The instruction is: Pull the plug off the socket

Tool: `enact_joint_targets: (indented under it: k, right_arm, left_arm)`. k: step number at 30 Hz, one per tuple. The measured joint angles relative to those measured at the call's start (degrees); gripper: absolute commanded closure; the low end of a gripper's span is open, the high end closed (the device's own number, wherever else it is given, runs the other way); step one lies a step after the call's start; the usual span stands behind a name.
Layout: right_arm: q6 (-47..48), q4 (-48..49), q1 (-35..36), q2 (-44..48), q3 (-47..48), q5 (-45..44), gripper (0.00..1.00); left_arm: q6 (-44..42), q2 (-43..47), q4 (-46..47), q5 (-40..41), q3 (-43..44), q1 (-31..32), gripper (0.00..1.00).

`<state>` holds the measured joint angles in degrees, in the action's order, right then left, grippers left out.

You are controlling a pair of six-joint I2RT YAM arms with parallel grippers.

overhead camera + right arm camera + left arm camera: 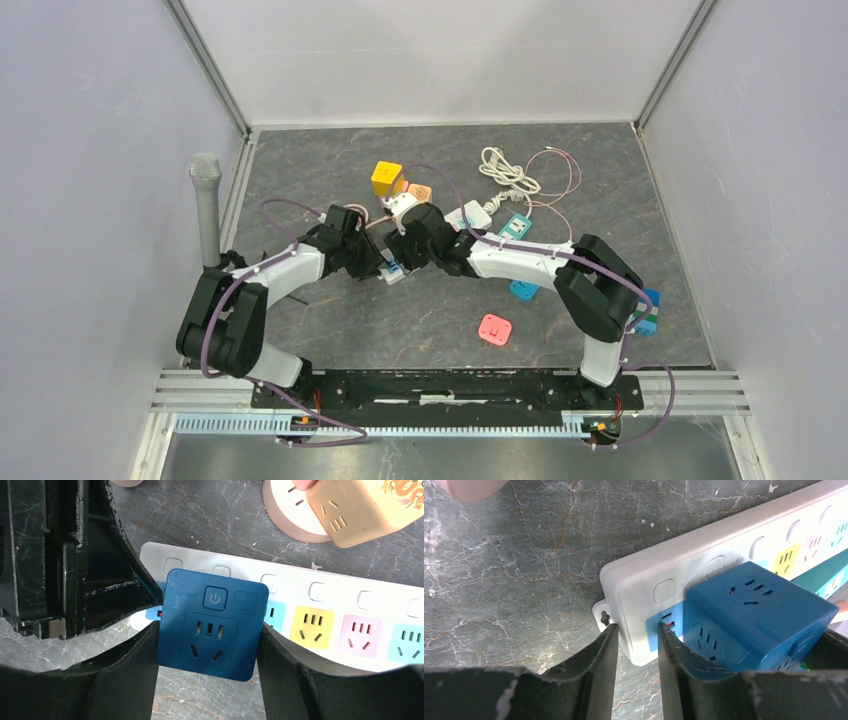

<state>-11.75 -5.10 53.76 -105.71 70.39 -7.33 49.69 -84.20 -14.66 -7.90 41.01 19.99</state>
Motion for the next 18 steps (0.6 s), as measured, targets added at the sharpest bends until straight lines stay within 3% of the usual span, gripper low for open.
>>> enact_joint_targets:
  k: [5,11,18]
  right_arm:
    - [0.2,-0.3,-0.1,0.0,0.1,-1.1,1.0]
    - [-2.5,0.5,-3.0,0.0,0.2,5.2,1.0]
    - [1.2,-2.7,1.1,-0.2,2.3,-1.8,1.0]
  left_arm:
    - [-0.4,-0.1,-0.2,0.0,0.2,0.0,0.6]
    - [-0.5,-0.4,-0.5,-0.1,0.7,0.0,0.6]
    - [-1.2,-0.4,-2.4,0.0,1.4,0.0,0.61]
